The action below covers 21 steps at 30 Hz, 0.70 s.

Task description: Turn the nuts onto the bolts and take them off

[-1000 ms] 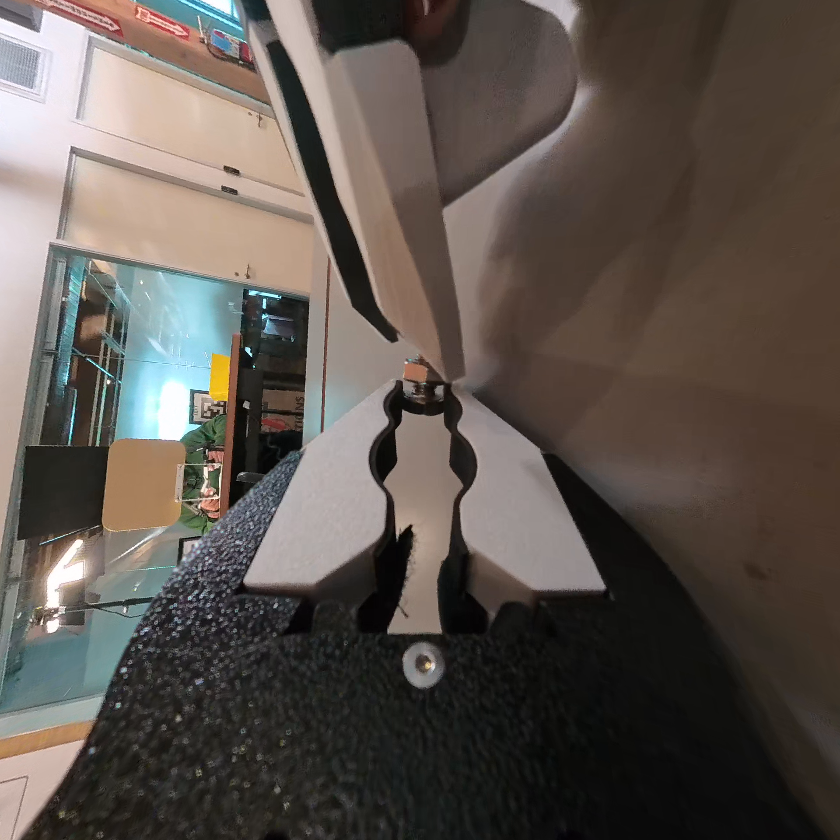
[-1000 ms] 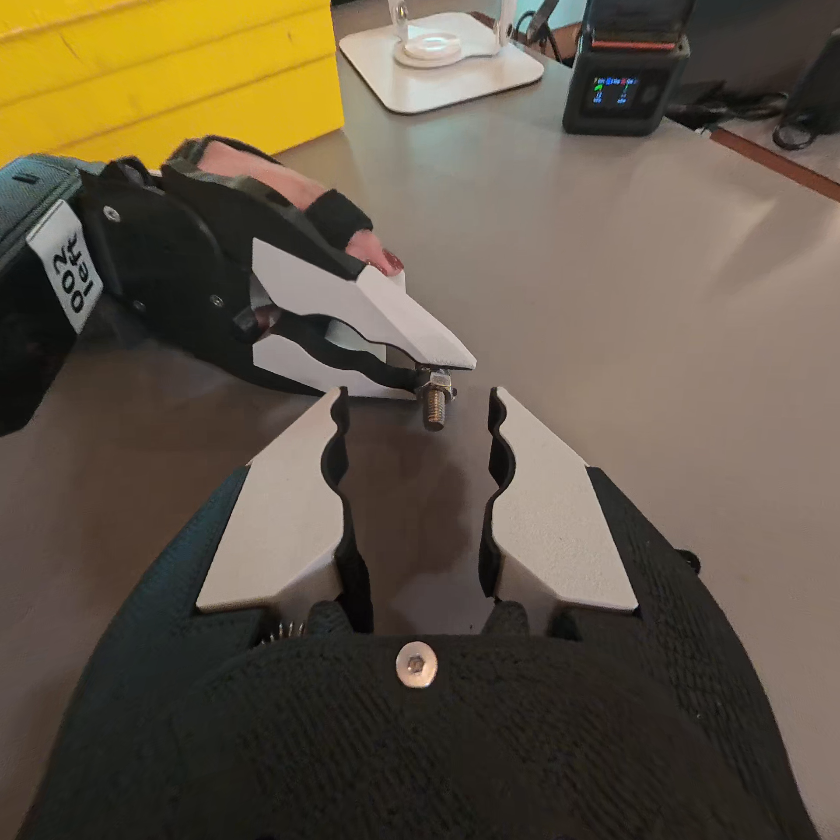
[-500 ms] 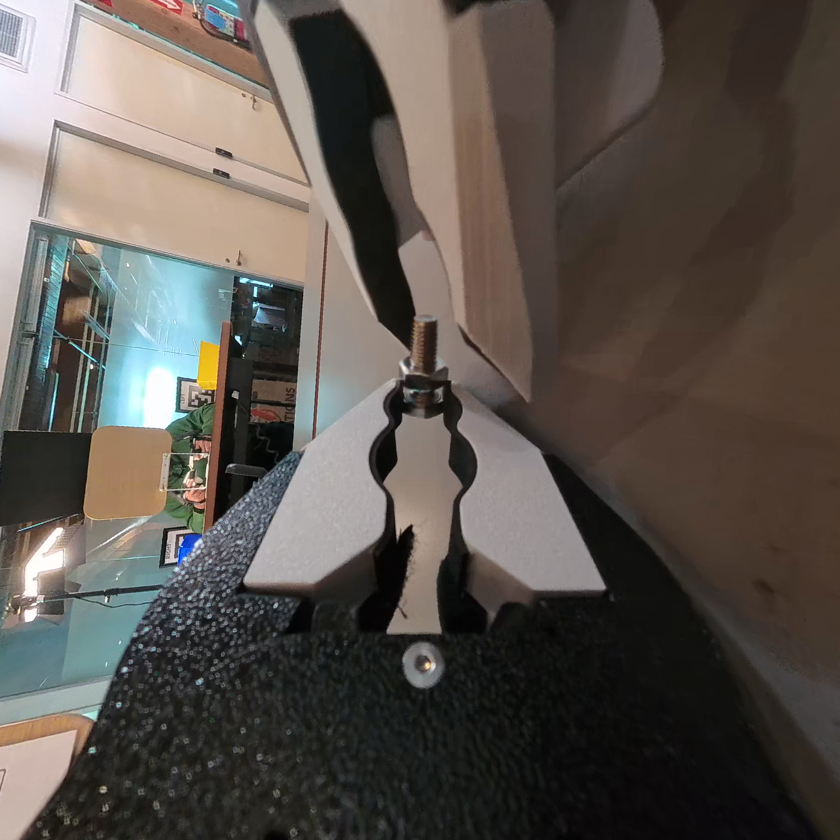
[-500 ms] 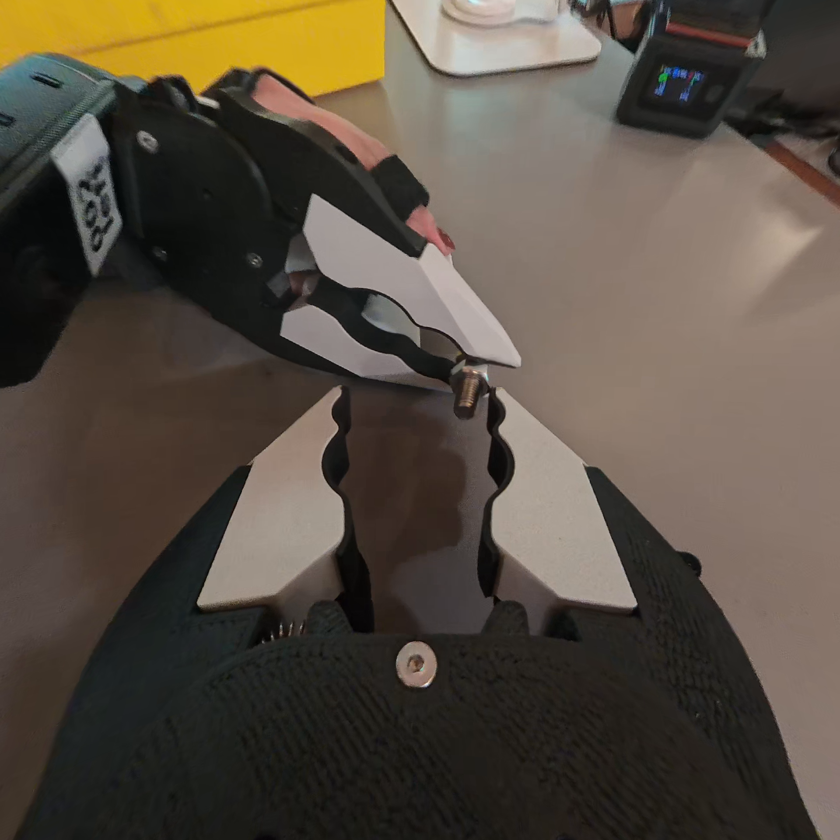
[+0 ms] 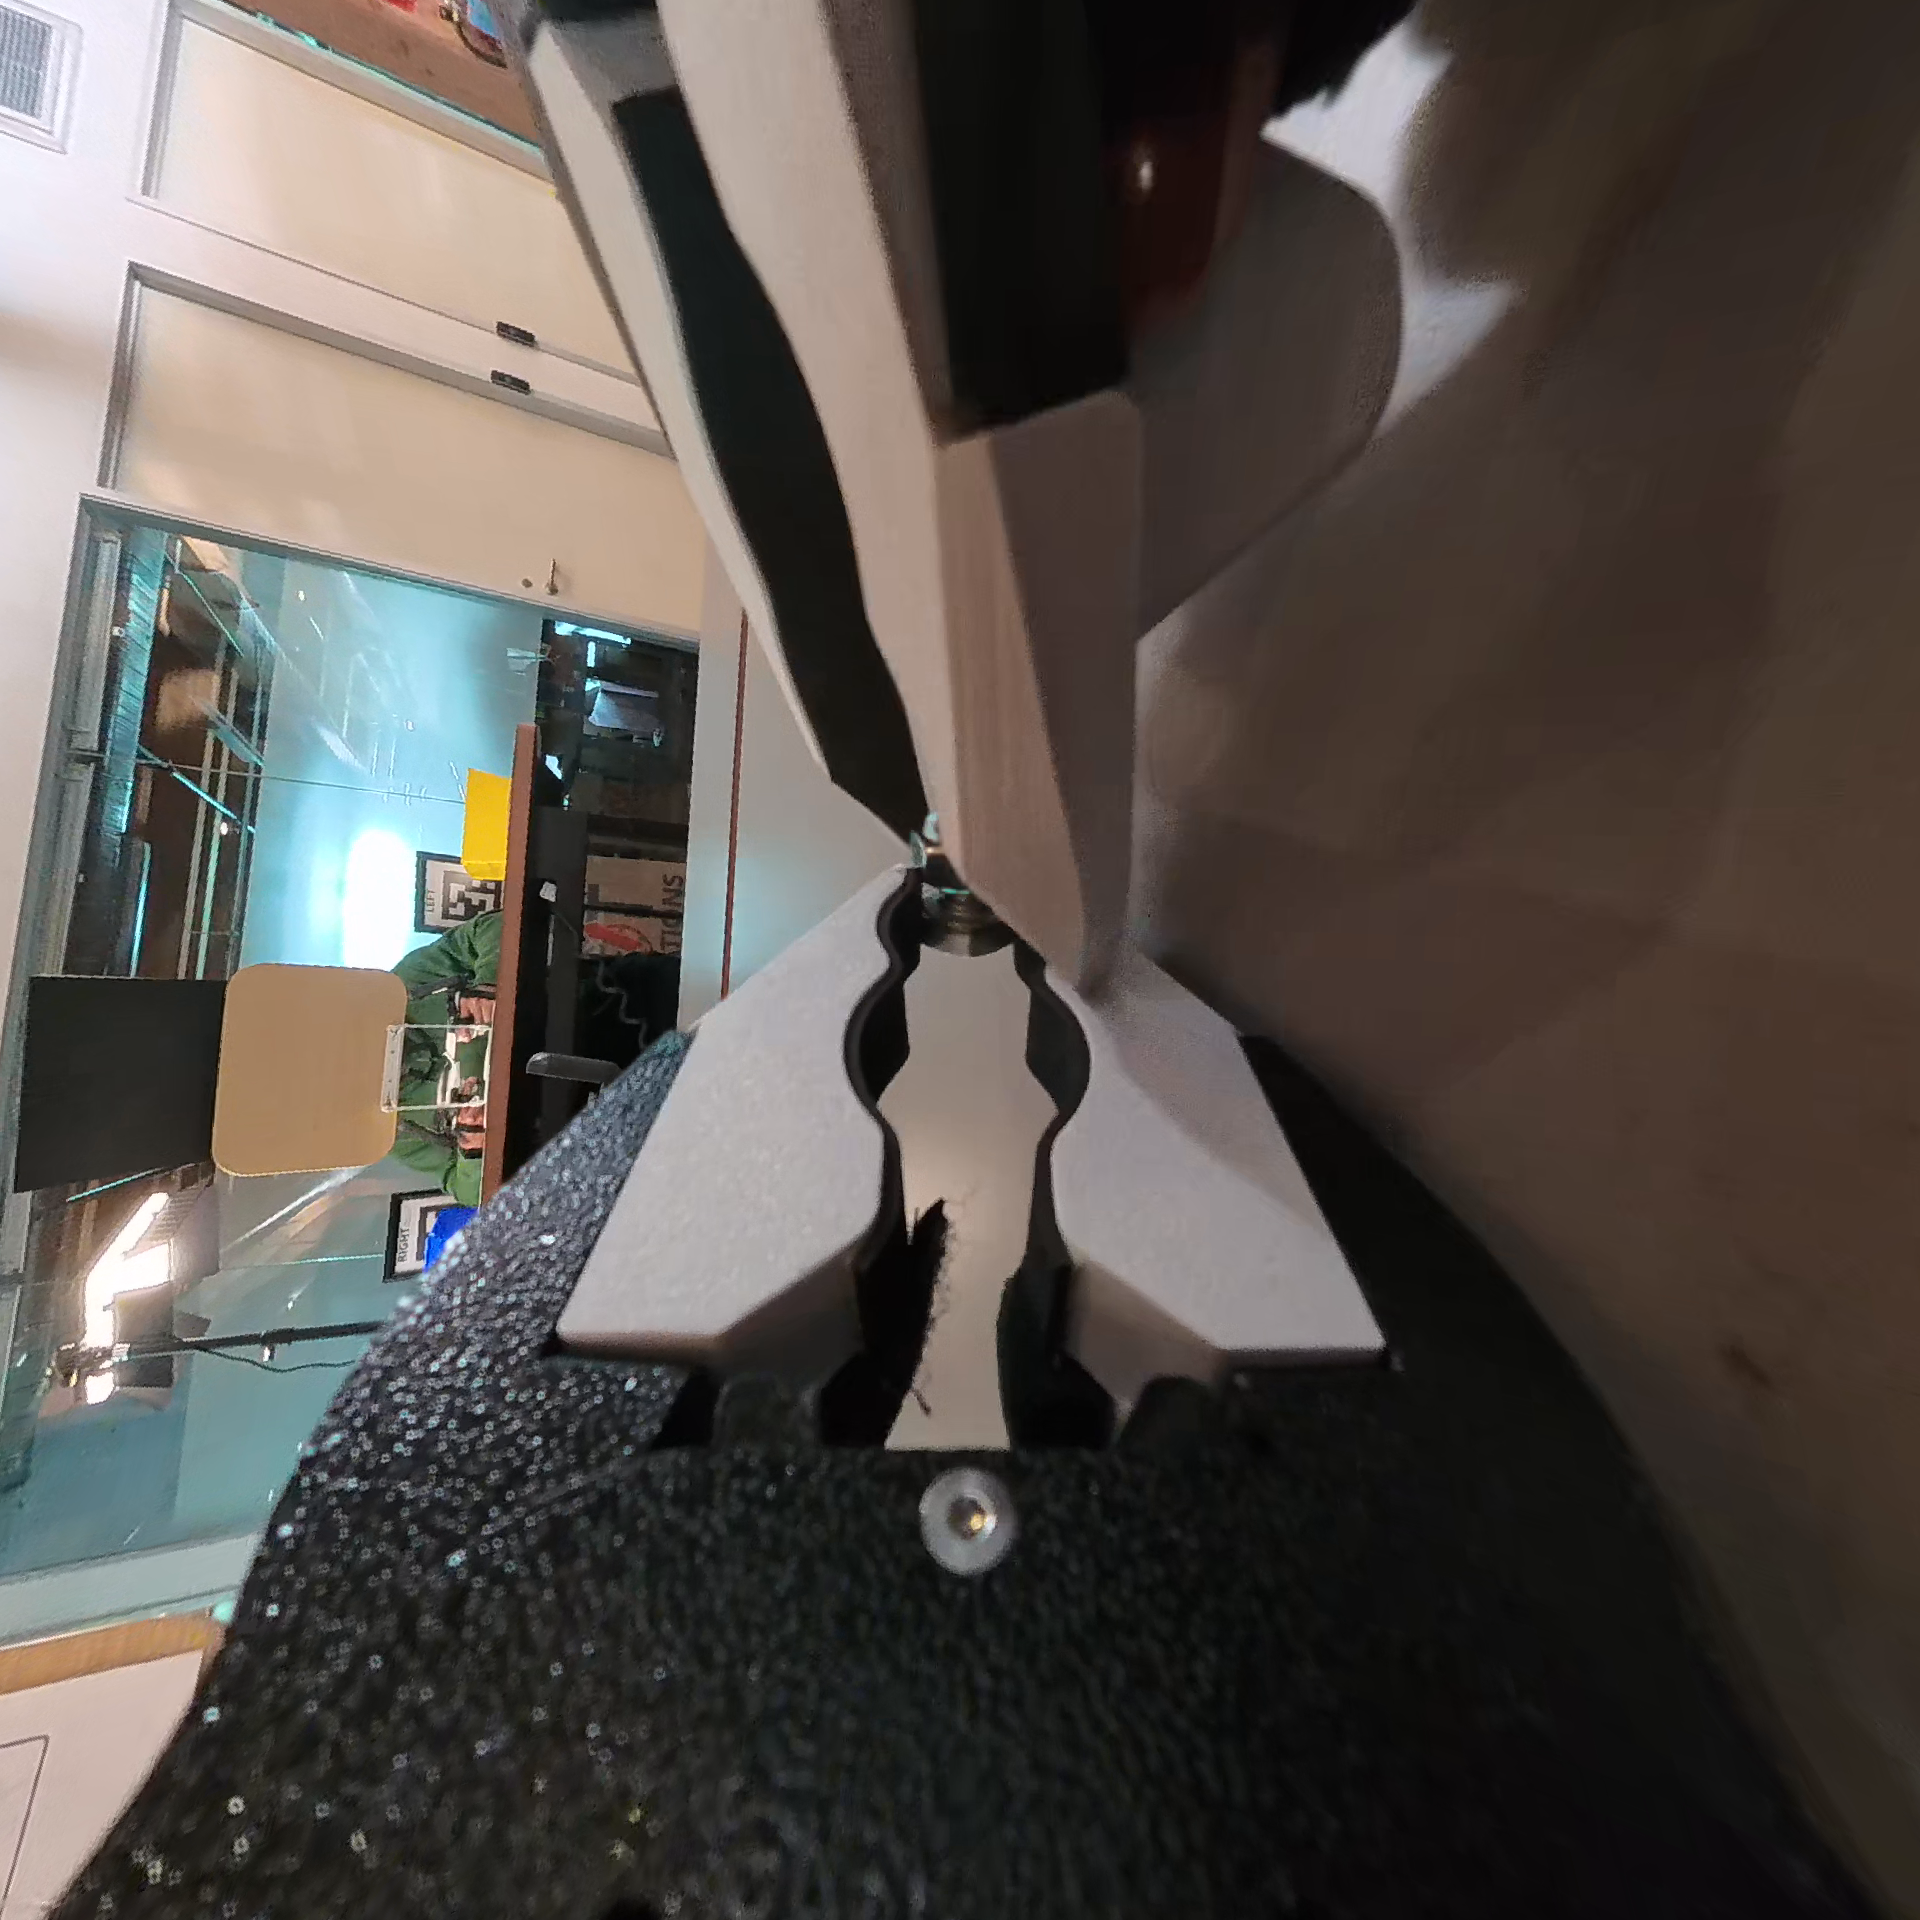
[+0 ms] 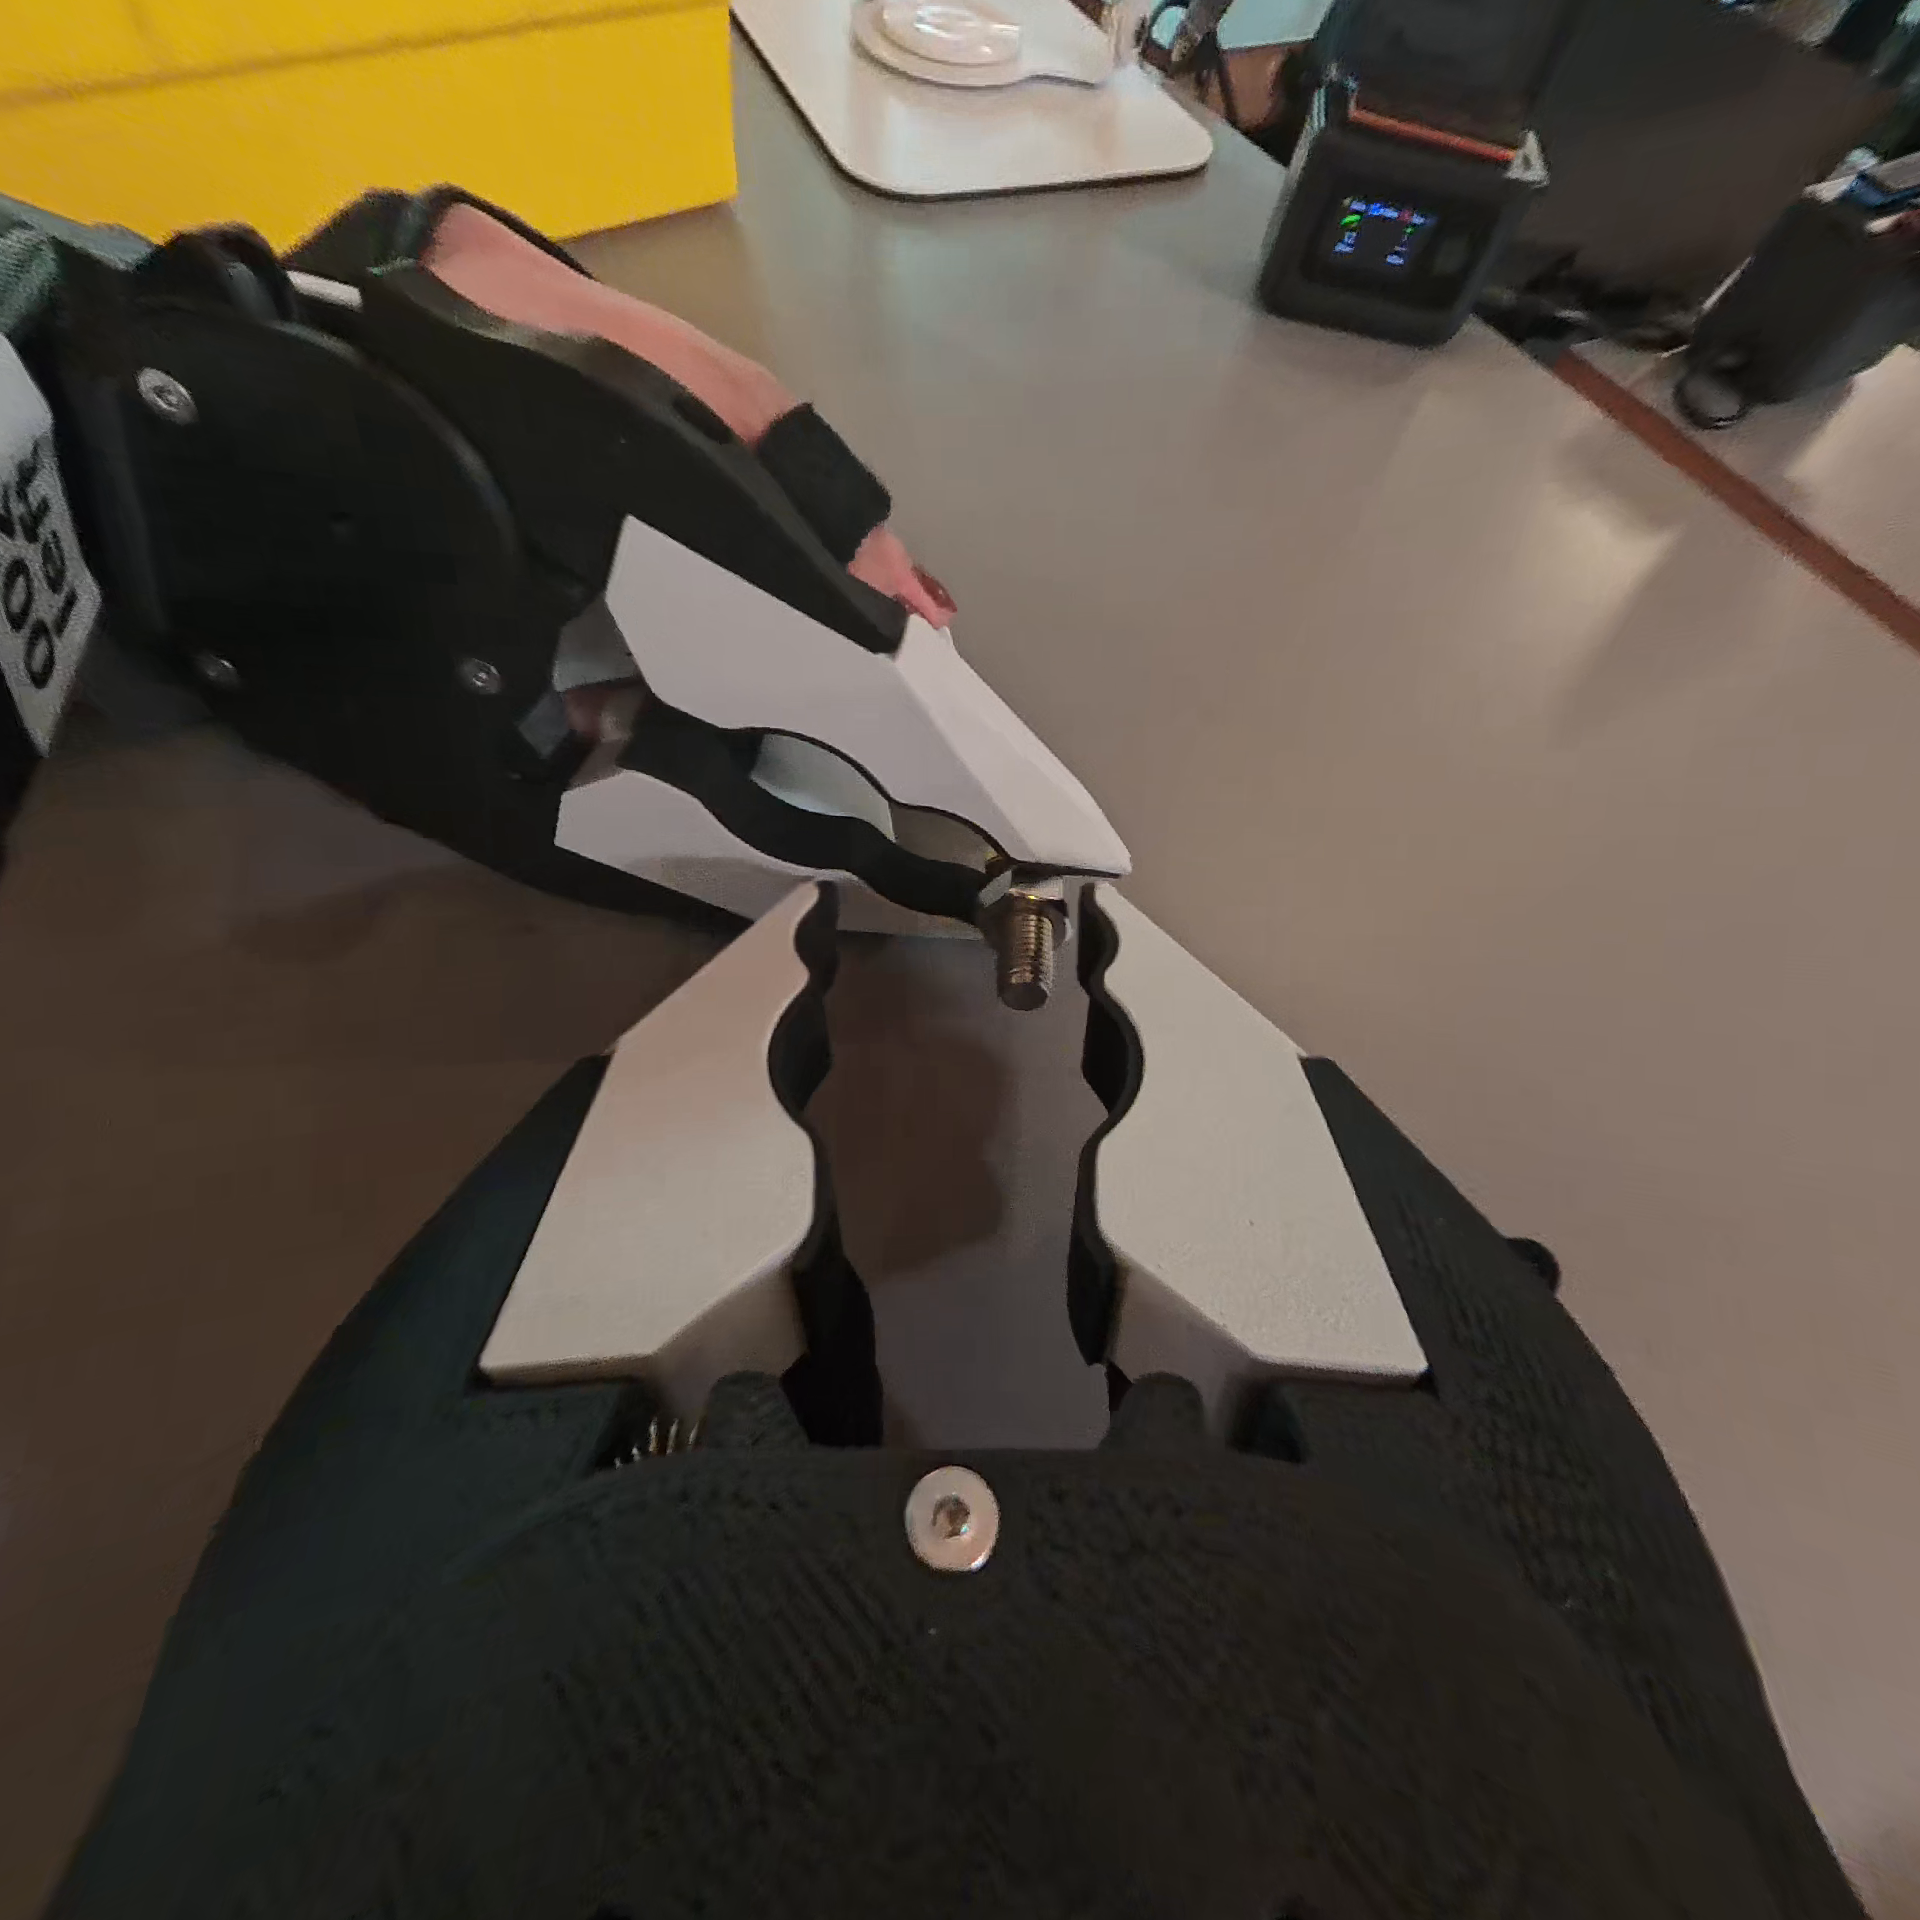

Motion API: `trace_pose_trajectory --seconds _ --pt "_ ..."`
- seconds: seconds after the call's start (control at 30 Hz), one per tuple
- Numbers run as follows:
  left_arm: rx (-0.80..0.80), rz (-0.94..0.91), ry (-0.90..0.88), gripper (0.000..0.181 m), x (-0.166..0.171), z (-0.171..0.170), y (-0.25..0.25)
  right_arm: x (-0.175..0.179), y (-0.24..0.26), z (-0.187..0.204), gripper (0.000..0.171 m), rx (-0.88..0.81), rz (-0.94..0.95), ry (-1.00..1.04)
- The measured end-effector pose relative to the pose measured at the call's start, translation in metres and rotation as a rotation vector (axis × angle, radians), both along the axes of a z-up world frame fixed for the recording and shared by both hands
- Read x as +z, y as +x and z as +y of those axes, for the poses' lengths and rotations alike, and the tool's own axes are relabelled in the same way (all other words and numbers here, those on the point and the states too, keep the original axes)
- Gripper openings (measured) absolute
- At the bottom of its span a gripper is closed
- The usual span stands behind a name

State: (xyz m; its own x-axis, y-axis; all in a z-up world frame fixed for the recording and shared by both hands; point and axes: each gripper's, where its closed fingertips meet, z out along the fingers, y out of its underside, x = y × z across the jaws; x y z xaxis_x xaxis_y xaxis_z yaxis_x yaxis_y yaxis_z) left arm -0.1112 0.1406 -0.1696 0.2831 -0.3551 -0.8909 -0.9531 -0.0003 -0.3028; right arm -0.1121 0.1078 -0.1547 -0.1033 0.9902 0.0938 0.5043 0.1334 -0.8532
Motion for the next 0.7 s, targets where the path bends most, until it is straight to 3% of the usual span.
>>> trace_pose_trajectory --seconds 0.1,0.23,0.57,0.7 --pt "0.001 0.001 0.001 0.016 0.000 0.000 -0.001 0.001 0.001 0.011 0.024 -0.076 0.006 0.051" --pt "-0.012 0.004 0.007 0.016 0.000 -0.001 0.000 0.001 0.002 0.013 0.017 -0.074 0.009 0.082" --pt "-0.063 -0.046 0.001 0.016 0.002 -0.007 0.013 -0.003 0.012 0.008 0.016 0.155 0.036 0.290" --pt "-0.067 -0.080 -0.081 0.016 -0.001 -0.010 0.016 -0.006 0.014 0.006 0.017 0.217 0.043 0.405"
